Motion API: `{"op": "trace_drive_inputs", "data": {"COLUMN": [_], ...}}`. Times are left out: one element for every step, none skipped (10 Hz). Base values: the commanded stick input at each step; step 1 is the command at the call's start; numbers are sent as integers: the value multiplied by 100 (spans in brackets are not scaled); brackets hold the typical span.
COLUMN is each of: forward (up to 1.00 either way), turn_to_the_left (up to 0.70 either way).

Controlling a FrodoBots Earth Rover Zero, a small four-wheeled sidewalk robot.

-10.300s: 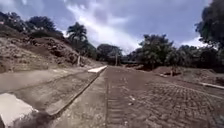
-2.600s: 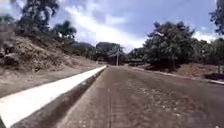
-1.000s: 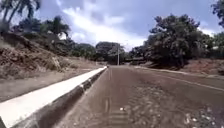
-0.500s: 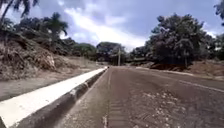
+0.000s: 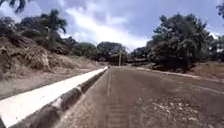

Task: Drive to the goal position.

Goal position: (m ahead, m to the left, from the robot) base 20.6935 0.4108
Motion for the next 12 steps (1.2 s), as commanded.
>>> {"op": "trace_drive_inputs", "data": {"forward": [100, 100, 100, 100, 100, 100, 100, 100, 100, 100, 100, 100], "turn_to_the_left": [0, 0, 0, 0, 0, 0, 0, 0, 0, 0, 0, 0]}}
